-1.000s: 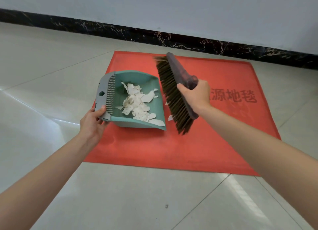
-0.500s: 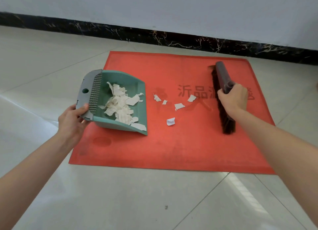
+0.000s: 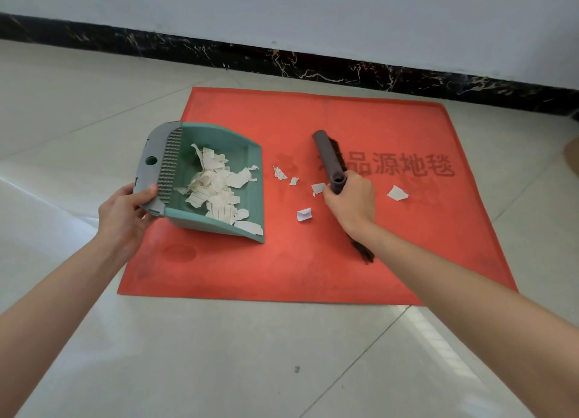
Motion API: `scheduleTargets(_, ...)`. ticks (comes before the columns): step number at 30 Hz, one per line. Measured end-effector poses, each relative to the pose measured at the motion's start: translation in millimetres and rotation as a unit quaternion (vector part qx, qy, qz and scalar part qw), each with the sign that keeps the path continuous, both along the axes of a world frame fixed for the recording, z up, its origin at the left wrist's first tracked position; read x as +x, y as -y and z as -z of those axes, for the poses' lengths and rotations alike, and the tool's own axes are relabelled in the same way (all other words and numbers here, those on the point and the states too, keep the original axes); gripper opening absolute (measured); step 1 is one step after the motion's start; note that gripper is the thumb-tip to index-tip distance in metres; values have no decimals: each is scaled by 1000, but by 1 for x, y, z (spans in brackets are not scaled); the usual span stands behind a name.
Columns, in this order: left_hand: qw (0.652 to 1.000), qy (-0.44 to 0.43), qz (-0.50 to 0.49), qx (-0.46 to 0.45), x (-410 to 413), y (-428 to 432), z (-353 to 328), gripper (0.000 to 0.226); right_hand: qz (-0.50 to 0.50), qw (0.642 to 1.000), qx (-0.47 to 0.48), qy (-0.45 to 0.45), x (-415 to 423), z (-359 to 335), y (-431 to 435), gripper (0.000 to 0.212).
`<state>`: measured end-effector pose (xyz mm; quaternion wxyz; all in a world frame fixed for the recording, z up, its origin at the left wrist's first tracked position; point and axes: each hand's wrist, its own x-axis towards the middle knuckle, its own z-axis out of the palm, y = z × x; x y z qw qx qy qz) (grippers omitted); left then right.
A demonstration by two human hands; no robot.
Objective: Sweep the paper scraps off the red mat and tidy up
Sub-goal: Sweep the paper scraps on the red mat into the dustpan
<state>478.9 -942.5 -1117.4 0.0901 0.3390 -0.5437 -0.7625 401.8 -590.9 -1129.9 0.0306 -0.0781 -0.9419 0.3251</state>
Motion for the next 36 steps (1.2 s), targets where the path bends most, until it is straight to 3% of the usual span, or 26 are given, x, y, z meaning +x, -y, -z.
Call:
scheduleTargets(8, 1000, -10, 0, -19, -3, -15, -6, 23, 2, 996, -86, -8, 17, -10, 47, 16)
scheduleTargets(16, 1000, -14, -7, -4, 8, -22, -4, 15, -49, 996, -68, -15, 35, -16, 97, 19)
scheduleTargets(20, 1000, -1, -15, 18, 15, -23, 4, 16, -52, 988, -144, -30, 34, -25, 108, 10)
scheduleTargets(23, 1000, 9, -18, 24, 22, -22, 9, 19, -29, 976, -207, -65, 24, -43, 103, 26)
scheduleTargets(25, 1000, 10, -15, 24, 25, -21, 11, 27, -3, 968, -235, -85, 12, -60, 87, 29)
scheduleTargets(28, 1000, 9, -13, 26, 25, -20, 11, 27, 54, 967, -235, -87, -18, -81, 37, 12)
scheduleTargets(34, 999, 11, -13, 28, 23, -20, 12, 21, 210, 942, -262, -15, -37, -68, -112, 36)
scheduleTargets(36, 999, 10, -15, 29, 23, -20, 13, 18, 269, 931, -245, -9, -27, -55, -144, 56)
